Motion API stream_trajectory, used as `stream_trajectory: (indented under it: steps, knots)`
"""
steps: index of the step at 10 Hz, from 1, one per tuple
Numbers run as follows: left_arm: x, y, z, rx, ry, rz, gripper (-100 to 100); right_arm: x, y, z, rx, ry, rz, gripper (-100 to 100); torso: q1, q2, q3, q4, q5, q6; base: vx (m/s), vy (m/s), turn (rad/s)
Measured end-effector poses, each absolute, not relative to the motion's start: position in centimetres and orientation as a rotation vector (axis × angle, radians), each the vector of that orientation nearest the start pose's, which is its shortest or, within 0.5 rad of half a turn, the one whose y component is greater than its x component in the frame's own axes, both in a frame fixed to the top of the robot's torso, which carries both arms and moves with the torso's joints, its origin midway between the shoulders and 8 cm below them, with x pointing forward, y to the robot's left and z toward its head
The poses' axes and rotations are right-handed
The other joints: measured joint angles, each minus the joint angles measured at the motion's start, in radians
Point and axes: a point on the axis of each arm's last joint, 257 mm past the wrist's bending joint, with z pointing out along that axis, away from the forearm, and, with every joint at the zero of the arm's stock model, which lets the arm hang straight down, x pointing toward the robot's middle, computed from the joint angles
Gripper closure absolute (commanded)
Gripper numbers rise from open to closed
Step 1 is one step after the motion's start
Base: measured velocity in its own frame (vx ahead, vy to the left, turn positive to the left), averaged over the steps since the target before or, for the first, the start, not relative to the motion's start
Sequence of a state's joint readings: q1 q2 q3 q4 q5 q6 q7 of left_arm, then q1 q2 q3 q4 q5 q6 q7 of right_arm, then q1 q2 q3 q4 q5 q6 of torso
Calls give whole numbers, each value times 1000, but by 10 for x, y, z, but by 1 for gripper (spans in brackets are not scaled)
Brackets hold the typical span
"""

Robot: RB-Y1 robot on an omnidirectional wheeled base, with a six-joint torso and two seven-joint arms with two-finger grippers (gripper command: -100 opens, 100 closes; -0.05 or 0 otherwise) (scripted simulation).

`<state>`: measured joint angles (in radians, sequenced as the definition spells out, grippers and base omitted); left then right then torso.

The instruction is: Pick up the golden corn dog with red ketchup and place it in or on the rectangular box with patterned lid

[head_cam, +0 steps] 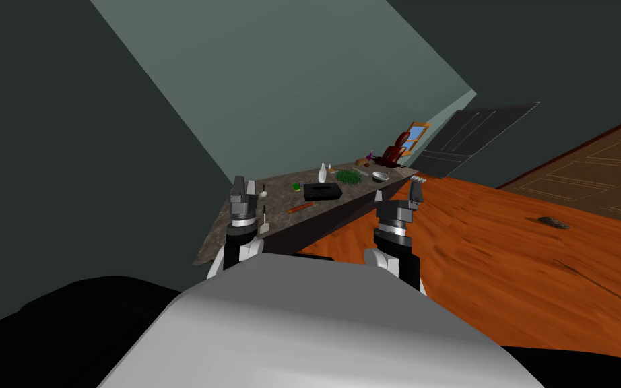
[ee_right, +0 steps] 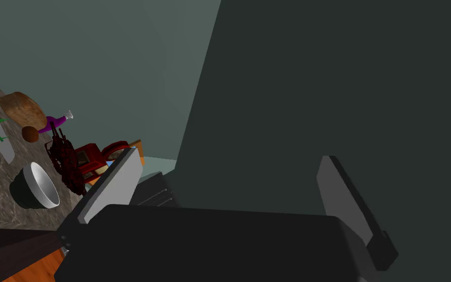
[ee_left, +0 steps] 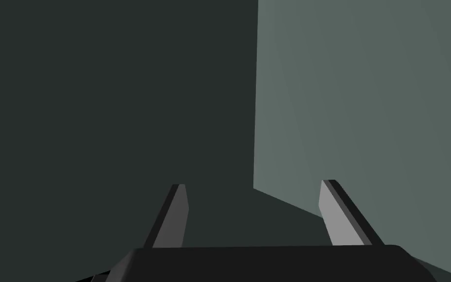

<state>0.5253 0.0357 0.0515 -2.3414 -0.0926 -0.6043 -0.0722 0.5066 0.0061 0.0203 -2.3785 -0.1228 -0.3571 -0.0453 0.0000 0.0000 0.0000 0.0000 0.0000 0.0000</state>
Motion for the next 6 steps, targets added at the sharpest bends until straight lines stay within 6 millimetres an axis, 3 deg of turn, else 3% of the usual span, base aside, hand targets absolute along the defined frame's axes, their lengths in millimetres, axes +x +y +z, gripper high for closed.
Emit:
stream_trajectory:
  steps: [3,6]
  knots:
    - [323,282,47,-443,683,-1160,-100,346,-285,38,795,557,1437,0,-6,3,1,1,-1,0,-38,-107,-1]
    - [343,303,27,-506,763,-1159,-100,346,-285,38,796,557,1438,0,-10,3,1,1,-2,0,-38,-159,-5]
